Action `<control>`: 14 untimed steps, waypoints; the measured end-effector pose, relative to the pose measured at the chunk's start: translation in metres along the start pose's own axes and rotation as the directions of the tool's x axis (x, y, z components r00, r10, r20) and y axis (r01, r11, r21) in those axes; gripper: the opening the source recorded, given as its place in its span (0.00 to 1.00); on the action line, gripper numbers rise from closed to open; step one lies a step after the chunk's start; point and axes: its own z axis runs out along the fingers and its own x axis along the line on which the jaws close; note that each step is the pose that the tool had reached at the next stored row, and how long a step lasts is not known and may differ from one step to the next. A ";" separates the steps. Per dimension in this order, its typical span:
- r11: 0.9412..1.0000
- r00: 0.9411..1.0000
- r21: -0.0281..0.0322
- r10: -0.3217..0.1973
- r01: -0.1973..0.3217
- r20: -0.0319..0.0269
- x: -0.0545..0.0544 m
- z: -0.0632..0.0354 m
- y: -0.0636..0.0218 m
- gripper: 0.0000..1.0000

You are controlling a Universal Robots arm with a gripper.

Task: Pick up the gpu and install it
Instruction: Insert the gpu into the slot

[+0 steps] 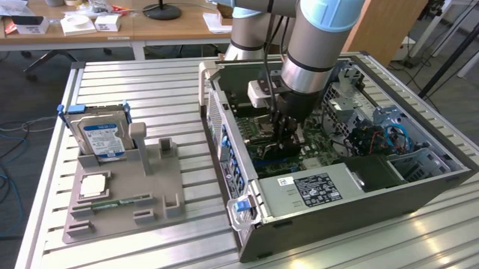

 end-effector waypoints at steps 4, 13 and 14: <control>1.000 1.000 0.000 0.000 0.000 0.000 -0.001 -0.0132 -0.0001 0.33; 1.000 1.000 0.000 0.000 0.000 0.000 -0.002 -0.0495 -0.0005 0.33; 1.000 1.000 0.000 0.000 0.000 0.000 -0.002 -0.0530 -0.0005 0.33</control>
